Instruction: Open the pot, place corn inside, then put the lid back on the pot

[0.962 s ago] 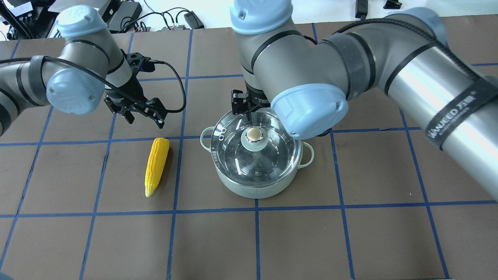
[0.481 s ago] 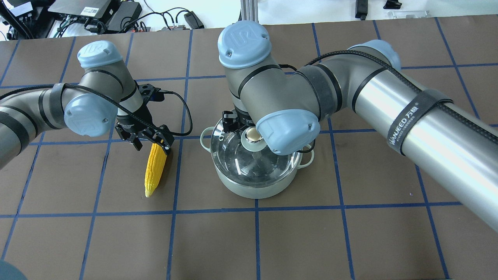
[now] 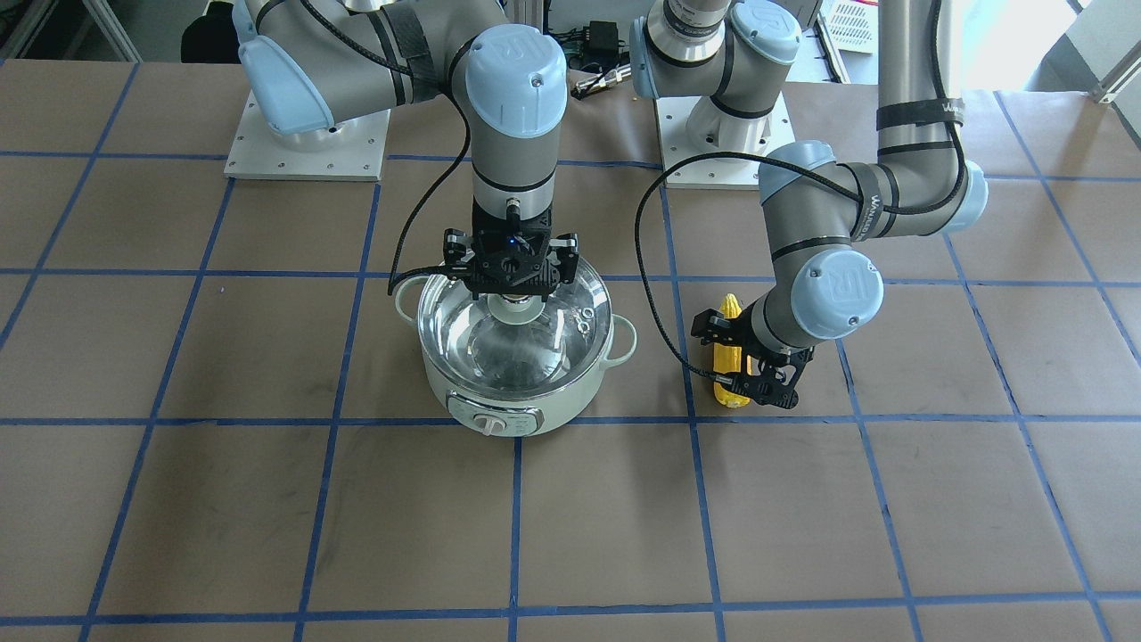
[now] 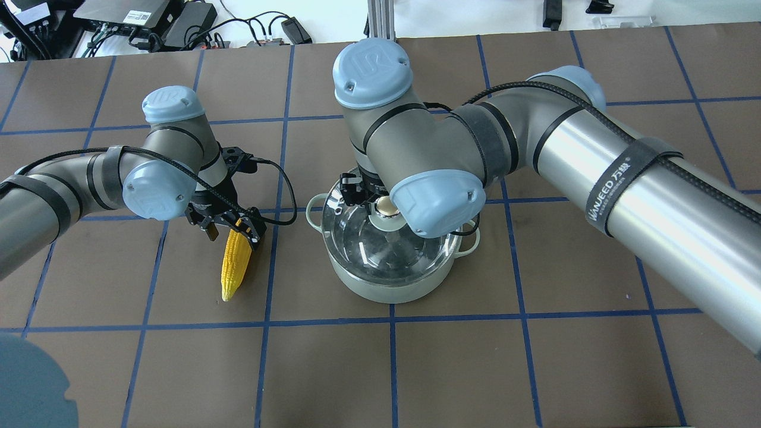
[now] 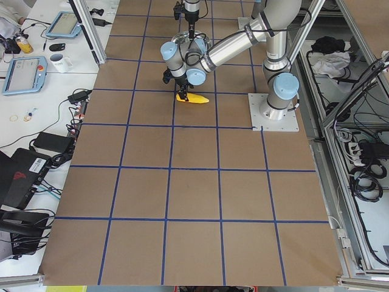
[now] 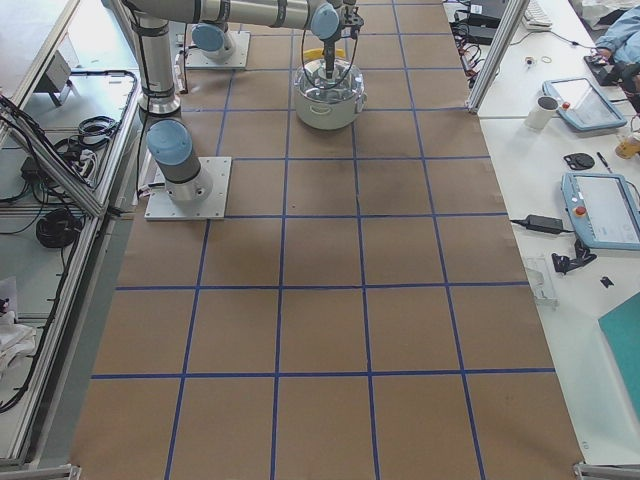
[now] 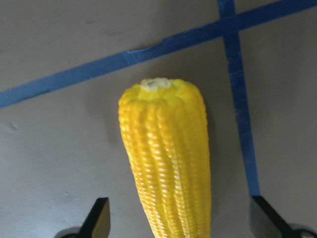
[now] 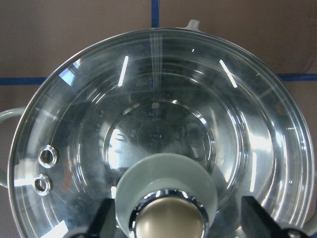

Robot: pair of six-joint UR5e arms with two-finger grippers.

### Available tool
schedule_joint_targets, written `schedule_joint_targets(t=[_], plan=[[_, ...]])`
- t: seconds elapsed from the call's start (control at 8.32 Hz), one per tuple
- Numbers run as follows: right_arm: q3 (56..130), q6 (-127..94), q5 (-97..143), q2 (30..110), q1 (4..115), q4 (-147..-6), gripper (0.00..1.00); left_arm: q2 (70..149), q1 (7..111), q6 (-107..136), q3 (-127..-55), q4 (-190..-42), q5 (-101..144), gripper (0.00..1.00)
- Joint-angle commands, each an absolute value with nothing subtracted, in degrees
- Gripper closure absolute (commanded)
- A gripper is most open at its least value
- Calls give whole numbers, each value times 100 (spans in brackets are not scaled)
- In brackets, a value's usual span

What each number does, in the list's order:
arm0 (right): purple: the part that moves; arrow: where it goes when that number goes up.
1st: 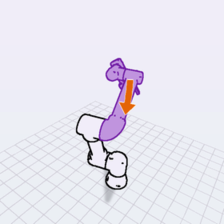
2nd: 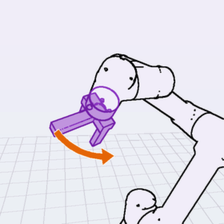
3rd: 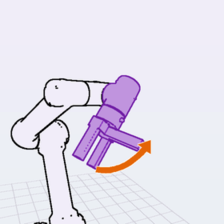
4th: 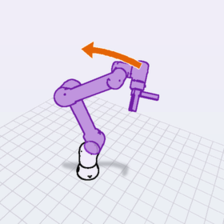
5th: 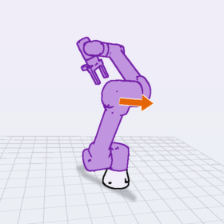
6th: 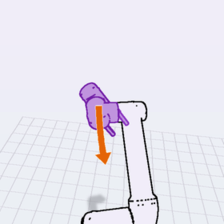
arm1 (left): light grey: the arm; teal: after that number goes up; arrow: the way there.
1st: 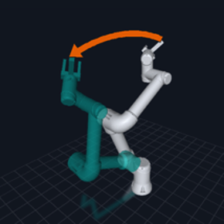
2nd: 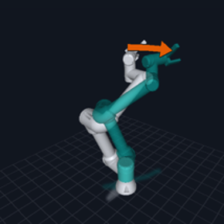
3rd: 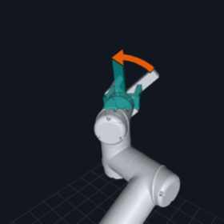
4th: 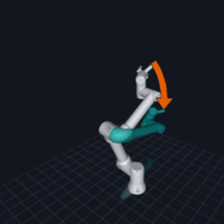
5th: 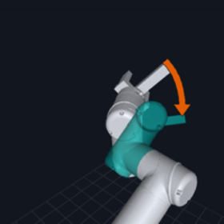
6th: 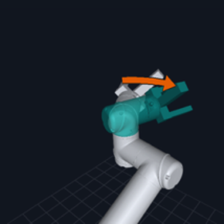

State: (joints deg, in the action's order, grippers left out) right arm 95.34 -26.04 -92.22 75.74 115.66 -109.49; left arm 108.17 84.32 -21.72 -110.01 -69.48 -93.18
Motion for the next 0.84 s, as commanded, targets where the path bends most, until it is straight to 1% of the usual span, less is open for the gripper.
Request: schedule_joint_targets(t=[0.0,0.12,0.24,0.36,0.48,0.6,0.72], plan=[[9536,-2776,-9159,7576,11566,-10898,49,11020,8438,-2215,-11048,-6829,-9396,0],[9536,-2795,-9089,7576,11566,-10925,59,11117,8438,-2215,-11048,-6699,-9387,0],[9536,-2804,-9070,7576,11566,-10942,67,11136,8438,-2224,-11048,-6697,-9404,21],[9527,-2804,-9070,7576,11566,-10951,72,11136,8438,-2224,-11039,-6706,-9430,89],[9475,-2804,-9088,7602,11566,-10951,76,11092,8455,-2171,-11039,-6706,-9439,100],[9440,-2795,-9166,7672,11549,-10925,79,11022,8455,-2162,-11030,-6723,-9439,100],[9379,-2682,-9193,7864,11479,-10907,80,10934,8499,-2136,-11013,-6811,-9439,100]])
